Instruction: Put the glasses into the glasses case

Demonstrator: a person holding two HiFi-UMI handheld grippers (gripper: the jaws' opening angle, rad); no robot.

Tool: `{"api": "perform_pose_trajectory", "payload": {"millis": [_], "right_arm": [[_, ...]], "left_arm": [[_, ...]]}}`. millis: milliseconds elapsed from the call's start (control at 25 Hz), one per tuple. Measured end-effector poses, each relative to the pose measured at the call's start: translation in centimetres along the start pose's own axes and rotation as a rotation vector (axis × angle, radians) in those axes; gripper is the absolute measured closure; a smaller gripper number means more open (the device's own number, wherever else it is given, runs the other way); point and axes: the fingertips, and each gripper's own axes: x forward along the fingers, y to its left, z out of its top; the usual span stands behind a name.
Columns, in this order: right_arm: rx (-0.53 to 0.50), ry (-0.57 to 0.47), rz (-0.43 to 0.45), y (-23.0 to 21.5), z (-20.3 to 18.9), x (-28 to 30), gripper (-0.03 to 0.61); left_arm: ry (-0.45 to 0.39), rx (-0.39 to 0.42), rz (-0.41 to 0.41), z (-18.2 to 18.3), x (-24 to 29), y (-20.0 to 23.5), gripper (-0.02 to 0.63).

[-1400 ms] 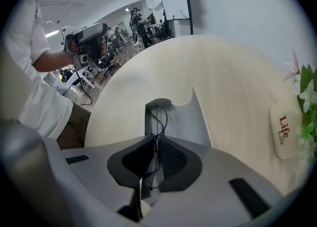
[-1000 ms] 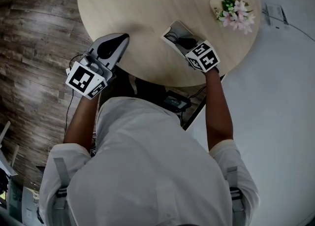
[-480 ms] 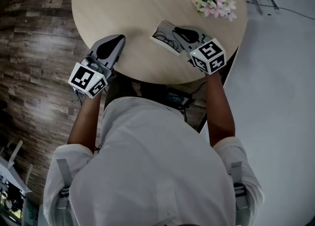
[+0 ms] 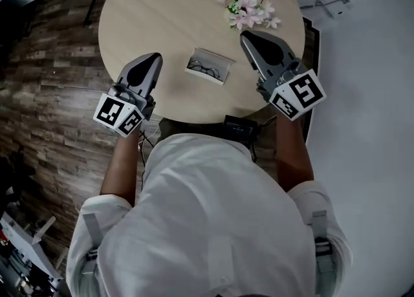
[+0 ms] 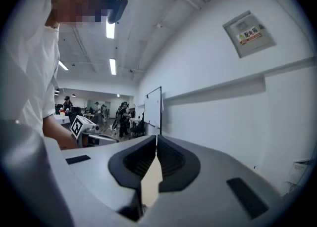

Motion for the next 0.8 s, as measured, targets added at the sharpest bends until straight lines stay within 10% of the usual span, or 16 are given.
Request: {"api": "perform_pose_trajectory", "payload": {"millis": [320, 800], "right_arm": [[-0.060, -0.211, -0.154, -1.8, 6.5, -11.1, 0.554], [0.024, -0.248, -0.269, -2.1, 1.9, -21.2, 0.554]], "left_arm": [[-0.068, 0.121, 0.016, 6.4, 1.2, -6.3, 0.601], [-0.057, 0.186, 0.010, 5.3, 0.9, -14.4, 0.601]]}}
